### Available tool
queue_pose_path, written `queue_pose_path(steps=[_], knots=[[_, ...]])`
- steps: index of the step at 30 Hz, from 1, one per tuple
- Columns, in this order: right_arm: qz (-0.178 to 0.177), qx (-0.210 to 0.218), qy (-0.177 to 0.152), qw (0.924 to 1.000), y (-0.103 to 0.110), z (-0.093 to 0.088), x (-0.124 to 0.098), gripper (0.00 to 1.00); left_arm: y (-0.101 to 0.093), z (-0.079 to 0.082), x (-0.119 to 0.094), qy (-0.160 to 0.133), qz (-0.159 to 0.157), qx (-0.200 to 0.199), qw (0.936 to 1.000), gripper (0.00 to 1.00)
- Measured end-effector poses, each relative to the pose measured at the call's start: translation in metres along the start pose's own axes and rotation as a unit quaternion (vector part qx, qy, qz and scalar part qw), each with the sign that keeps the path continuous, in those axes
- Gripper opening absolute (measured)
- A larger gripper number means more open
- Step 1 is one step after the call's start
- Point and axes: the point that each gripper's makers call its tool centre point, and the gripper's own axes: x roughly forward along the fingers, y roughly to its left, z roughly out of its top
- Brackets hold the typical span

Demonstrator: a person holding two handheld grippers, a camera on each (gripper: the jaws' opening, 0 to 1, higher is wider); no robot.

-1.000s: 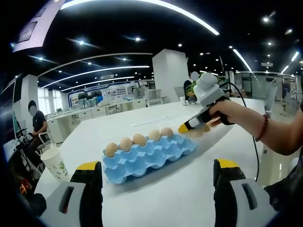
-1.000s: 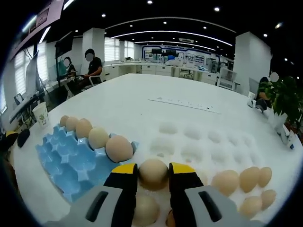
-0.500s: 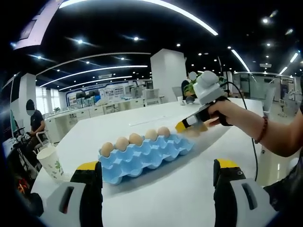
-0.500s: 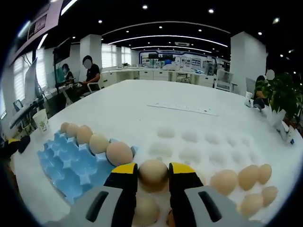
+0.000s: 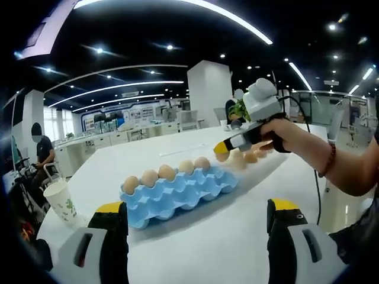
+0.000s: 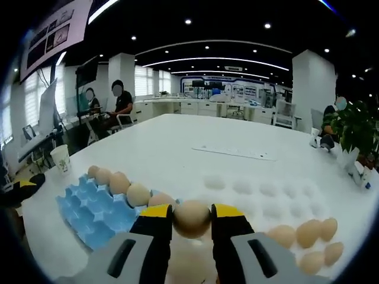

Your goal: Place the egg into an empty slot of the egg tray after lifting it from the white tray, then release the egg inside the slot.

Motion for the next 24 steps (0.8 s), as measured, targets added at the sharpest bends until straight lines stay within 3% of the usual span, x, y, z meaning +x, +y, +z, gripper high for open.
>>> queue_pose_path(steps=[9, 16, 24], knots=[[0.012, -0.004, -0.022, 0.9997, 0.010, 0.015, -0.003, 0.26, 0.001, 0.000, 0.000, 0.002, 0.003, 0.008, 1.0000, 1.00], [0.062, -0.003, -0.040, 0.9972, 0.037, 0.029, -0.002, 0.26, -0.001, 0.001, 0.000, -0.001, 0.000, 0.010, 1.0000, 1.00], [0.103, -0.010, -0.040, 0.9938, 0.068, 0.032, 0.000, 0.27, 0.000, 0.001, -0.001, -0.002, 0.001, 0.013, 0.9999, 1.00]])
